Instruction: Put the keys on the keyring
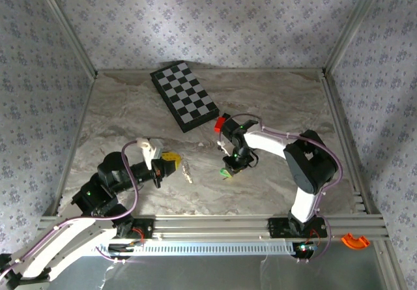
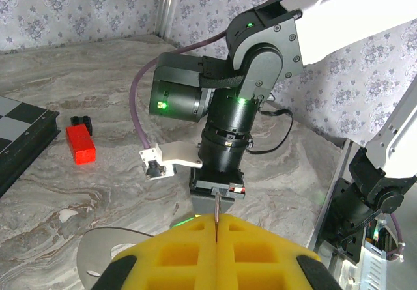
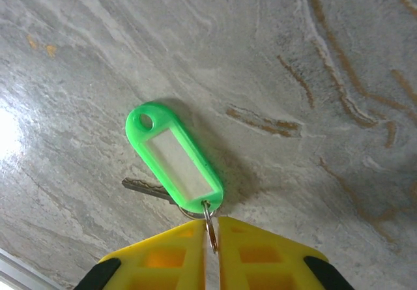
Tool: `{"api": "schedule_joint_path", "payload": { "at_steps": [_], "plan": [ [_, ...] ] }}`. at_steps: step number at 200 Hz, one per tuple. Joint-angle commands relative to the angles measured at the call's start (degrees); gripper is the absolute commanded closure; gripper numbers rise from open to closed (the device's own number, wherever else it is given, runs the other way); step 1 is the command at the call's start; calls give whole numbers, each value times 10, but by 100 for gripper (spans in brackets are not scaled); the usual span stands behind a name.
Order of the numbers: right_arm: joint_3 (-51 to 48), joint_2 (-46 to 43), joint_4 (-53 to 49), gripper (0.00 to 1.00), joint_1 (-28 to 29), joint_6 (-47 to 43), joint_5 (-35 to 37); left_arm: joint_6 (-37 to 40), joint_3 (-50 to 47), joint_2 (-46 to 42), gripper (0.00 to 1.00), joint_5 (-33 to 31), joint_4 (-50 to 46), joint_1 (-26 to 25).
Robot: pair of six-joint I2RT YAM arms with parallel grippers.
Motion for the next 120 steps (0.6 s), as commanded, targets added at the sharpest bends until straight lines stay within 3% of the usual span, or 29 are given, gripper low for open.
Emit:
{"api": "schedule_joint_path", "payload": {
  "at_steps": [1,75,120],
  "plan": [
    [-8,-18,-22,89,6,-10,11,-6,-1,-8,100,4,27,5],
    [-63,-80,28,100,49,42,44,-8,-1,-7,100,2,28,5],
    [-171,-186,172,100,126,109,121,-12,-3,-6,100,4,30,6]
  ]
}}
